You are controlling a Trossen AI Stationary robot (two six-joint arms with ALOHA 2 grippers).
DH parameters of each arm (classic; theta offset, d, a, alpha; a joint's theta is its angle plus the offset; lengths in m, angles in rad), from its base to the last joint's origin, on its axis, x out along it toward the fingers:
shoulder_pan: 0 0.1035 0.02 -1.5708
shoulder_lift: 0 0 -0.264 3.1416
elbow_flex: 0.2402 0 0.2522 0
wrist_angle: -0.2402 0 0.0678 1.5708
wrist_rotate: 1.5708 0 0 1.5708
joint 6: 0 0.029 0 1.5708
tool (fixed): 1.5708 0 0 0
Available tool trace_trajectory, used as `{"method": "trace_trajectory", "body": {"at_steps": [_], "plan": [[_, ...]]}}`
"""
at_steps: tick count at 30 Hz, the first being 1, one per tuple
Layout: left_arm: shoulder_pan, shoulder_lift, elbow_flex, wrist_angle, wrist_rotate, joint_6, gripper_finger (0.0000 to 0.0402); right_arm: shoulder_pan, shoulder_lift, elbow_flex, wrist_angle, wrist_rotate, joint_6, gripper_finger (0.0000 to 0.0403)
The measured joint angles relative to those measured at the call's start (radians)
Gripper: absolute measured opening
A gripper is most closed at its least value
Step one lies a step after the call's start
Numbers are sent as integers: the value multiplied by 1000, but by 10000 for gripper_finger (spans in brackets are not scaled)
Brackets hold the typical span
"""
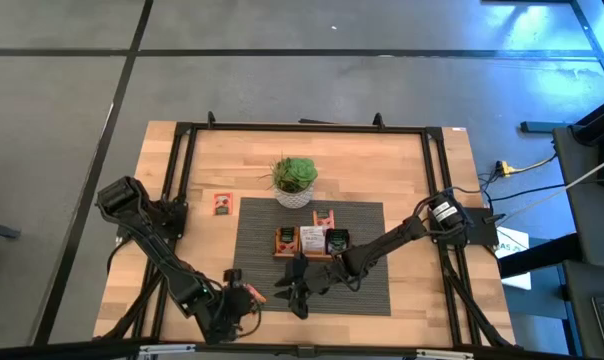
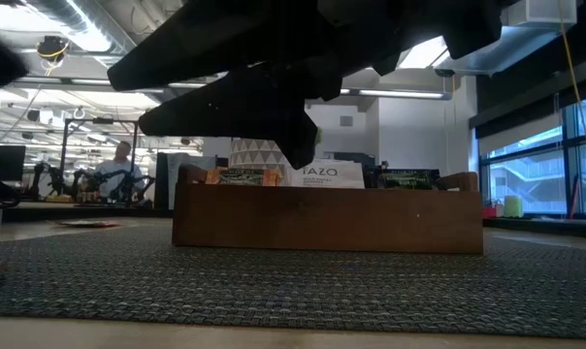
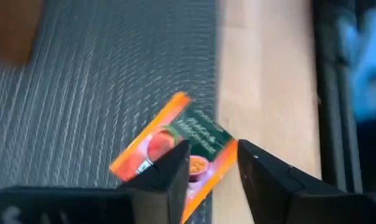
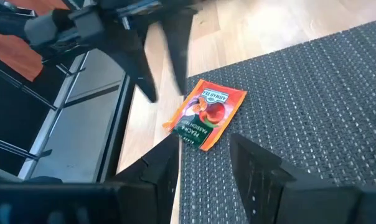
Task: Pick & Place Tea
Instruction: Put the orange tea bag into the left section of the wooden organizer
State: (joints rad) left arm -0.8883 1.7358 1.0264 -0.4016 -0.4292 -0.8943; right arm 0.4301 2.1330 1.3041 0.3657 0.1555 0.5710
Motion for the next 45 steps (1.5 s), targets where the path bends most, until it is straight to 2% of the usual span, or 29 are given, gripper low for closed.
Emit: {"method": "trace_trajectory", "body": {"at_steps": [4, 7, 14, 18, 21, 37, 42, 45], "plan": [[0, -1, 1, 0, 84, 389, 130, 0, 0, 0, -1, 7, -3, 145], [9, 4, 1, -15, 120, 568, 130, -1, 0, 0, -2, 26, -3, 145], [52, 4, 1, -53, 119, 702, 130, 0, 0, 0, -2, 72, 28, 145], [79, 4, -10, -44, 204, 759, 130, -1, 0, 0, -2, 72, 29, 145], [95, 4, -32, -37, 243, 767, 130, 0, 0, 0, -1, 78, 30, 145], [113, 43, -59, 4, 255, 688, 130, -1, 0, 0, -2, 87, 25, 145], [113, 63, -56, 8, 259, 584, 130, 0, 0, 0, -3, 88, 24, 145], [112, 64, -56, 10, 260, 469, 130, -1, 0, 0, -5, 88, 27, 145]]}}
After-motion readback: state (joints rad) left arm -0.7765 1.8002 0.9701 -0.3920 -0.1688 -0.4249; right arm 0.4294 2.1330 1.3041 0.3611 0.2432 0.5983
